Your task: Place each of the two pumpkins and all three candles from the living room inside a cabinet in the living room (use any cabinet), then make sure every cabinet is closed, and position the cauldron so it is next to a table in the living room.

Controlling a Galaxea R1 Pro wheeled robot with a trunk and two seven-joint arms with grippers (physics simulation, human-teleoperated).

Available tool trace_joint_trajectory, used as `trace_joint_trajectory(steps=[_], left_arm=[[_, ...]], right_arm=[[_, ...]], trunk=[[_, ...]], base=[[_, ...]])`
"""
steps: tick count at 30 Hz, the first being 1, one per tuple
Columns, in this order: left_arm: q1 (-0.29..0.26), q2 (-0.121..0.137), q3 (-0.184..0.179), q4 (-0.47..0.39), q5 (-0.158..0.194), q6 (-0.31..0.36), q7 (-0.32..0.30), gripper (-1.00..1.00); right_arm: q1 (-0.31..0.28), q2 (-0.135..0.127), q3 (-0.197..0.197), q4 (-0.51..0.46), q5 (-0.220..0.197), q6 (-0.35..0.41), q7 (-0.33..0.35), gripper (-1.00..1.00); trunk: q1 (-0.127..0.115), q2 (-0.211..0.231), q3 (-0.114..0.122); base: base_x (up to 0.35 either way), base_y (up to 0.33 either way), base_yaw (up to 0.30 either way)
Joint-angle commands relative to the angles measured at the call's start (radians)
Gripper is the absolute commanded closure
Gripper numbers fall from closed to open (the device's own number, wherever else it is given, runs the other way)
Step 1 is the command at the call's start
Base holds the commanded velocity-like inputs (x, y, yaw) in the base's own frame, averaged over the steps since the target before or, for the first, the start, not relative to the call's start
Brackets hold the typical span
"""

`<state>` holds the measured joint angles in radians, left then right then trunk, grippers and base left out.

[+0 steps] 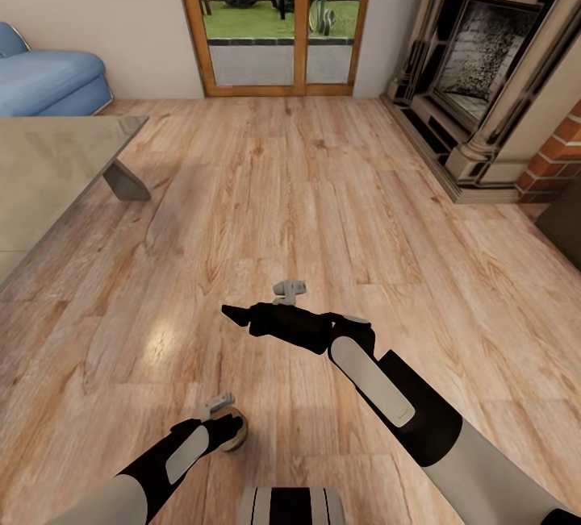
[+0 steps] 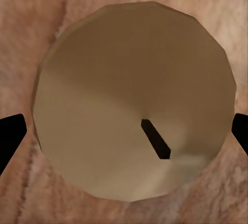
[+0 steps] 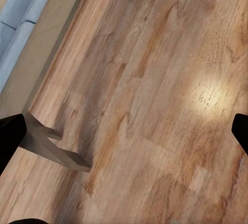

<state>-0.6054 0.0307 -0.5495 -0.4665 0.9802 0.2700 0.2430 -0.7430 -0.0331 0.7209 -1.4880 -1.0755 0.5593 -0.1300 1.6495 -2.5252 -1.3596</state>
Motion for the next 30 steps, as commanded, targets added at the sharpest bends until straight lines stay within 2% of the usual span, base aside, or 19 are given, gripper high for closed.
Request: trace_joint_trajectory(steps=[1,25,30], left_arm=[[0.000,0.002,-0.008,-0.003,0.009,0.002,0.008,-1.00],[0.000,0.002,-0.009,-0.004,0.009,0.001,0.006,-1.00],[0.000,0.002,-0.018,-0.004,0.009,0.001,0.004,-1.00]], right_arm=[[-0.001,-0.001,0.002,-0.002,-0.011,0.001,-0.010,-1.00],[-0.001,-0.001,0.002,-0.002,-0.011,0.000,-0.009,-1.00],[-0.001,-0.001,0.002,-0.002,-0.011,0.000,-0.009,-1.00]], trunk=[[0.000,0.000,-0.001],[0.000,0.000,-0.001],[0.000,0.000,-0.001]], base=[[0.000,0.000,0.000],[0.000,0.000,0.000],[0.000,0.000,0.000]])
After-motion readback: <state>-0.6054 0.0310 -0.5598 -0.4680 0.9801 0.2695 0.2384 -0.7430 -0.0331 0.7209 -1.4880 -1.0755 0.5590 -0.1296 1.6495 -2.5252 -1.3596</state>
